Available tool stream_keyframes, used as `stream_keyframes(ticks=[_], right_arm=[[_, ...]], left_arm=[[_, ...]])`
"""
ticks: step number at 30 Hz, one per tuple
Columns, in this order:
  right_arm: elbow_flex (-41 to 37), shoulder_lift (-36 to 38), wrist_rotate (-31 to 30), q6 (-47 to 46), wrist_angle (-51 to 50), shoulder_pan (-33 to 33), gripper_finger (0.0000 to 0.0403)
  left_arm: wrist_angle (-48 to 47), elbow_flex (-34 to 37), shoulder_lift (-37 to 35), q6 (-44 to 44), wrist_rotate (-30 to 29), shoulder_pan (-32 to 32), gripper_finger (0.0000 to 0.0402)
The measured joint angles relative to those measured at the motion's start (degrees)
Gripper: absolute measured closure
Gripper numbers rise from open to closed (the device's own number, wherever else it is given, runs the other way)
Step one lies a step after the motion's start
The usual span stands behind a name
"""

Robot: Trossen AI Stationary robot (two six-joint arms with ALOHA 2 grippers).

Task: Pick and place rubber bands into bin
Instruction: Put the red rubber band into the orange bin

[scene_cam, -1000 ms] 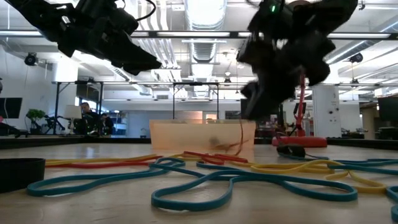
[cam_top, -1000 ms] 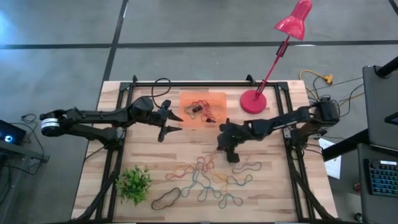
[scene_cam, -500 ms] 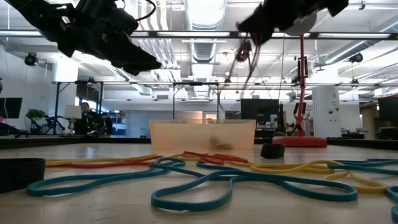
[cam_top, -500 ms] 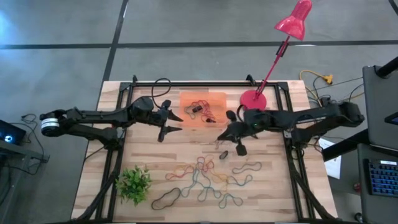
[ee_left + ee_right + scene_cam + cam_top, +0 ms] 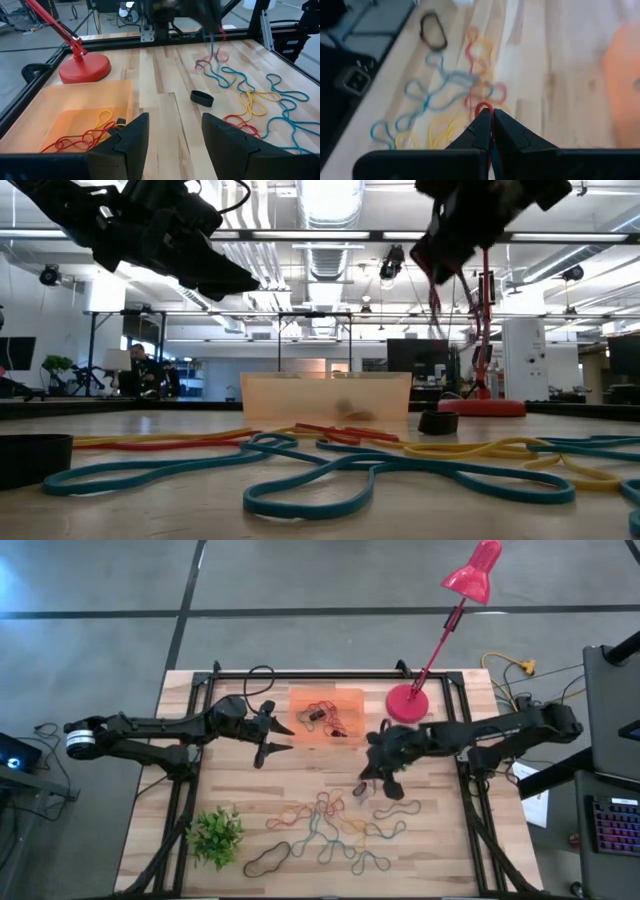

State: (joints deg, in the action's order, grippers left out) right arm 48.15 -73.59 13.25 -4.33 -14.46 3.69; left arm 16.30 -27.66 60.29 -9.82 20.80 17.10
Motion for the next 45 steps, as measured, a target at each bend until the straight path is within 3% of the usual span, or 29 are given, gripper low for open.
stream_keyframes(ticks=[12,23,45], right_arm=[[-0.1,-15.3,-0.3,-0.3,0.7,1.1,0.0394],[-0.1,-24.5,0.3,-0.2,3.0,1.0,0.0394],[0.0,-24.0,0.8,0.2,4.4,1.0,0.0394]], left_arm=[[0.2,0.0,0.0,0.2,0.0,0.0,0.0234],[0.3,0.0,0.0,0.2,0.0,0.0,0.0234],[0.3,0.0,0.0,0.2,0.0,0.0,0.0234]])
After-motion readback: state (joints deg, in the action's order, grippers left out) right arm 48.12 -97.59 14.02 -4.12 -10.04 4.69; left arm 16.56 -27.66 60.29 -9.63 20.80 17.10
